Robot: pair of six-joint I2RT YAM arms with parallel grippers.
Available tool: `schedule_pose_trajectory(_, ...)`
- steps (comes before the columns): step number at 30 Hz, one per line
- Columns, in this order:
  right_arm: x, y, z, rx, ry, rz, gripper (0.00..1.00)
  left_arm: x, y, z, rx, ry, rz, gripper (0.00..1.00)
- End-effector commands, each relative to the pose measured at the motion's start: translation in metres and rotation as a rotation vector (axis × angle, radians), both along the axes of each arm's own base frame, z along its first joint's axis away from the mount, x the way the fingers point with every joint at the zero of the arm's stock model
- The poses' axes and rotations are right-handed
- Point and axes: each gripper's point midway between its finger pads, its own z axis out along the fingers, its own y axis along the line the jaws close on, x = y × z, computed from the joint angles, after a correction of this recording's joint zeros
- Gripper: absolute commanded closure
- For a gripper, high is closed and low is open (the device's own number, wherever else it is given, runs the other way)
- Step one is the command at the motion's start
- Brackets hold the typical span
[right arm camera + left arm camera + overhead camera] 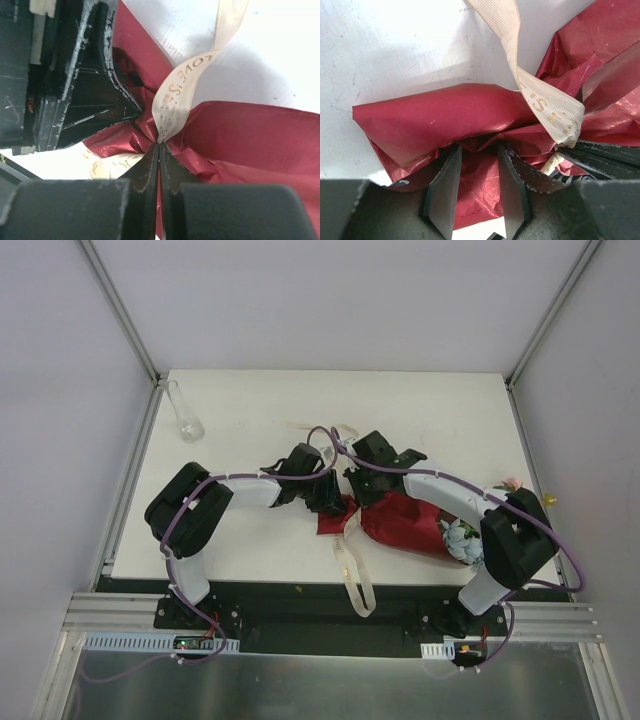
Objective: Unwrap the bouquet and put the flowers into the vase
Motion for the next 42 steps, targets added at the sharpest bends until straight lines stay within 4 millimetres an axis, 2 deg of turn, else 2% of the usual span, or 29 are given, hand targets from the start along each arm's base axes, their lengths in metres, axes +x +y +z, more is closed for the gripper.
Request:
schedule_pose_trajectory(1,0.007,-0.003,0.017,-0.084,-0.065,-0.014,0.99,-0.004,-0.005,0.005,-0.009,-0.02,-0.025,0.66)
schedule_pose_trajectory(7,0.012,-0.009,0.05,-0.109,-0.138,-0.043,0.99,-0.01,0.0,-0.016,0.031,0.024,-0.015,0.67)
schedule_pose_trajectory(9,0.013,-0.011,0.055,-0.118,-0.143,-0.04,0.99,-0.01,0.002,-0.02,0.04,0.031,-0.013,0.68)
schedule_pose_trajectory(13,0.016,-0.012,0.062,-0.129,-0.153,-0.044,0.99,-0.012,0.003,-0.024,0.047,0.034,-0.014,0.69)
schedule_pose_trajectory(17,0.015,-0.012,0.082,-0.104,-0.176,-0.056,0.97,-0.013,0.005,-0.023,0.05,0.028,-0.017,0.69)
schedule_pose_trajectory(20,0.009,-0.008,0.1,-0.034,-0.192,-0.054,0.94,-0.013,0.006,-0.024,0.051,0.026,-0.018,0.69)
schedule_pose_trajectory(23,0.004,0.001,0.107,0.03,-0.181,-0.042,0.8,-0.012,0.005,-0.022,0.047,0.024,-0.02,0.69)
schedule_pose_trajectory(24,0.002,0.001,0.103,0.031,-0.17,-0.038,0.75,-0.012,0.004,-0.02,0.042,0.021,-0.022,0.69)
schedule_pose_trajectory(28,0.001,-0.006,0.084,-0.016,-0.142,-0.044,0.75,-0.011,0.002,-0.01,0.024,0.001,-0.03,0.69)
schedule_pose_trajectory(32,-0.004,-0.004,0.062,-0.016,-0.12,-0.007,0.75,-0.009,0.0,0.0,0.005,-0.019,-0.033,0.68)
schedule_pose_trajectory(37,-0.005,-0.005,0.036,-0.086,-0.1,0.042,0.75,-0.01,-0.001,0.002,-0.004,-0.016,-0.037,0.67)
schedule_pose_trajectory(42,-0.005,-0.002,0.022,-0.105,-0.083,0.059,0.76,-0.011,-0.001,0.003,-0.002,-0.019,-0.04,0.67)
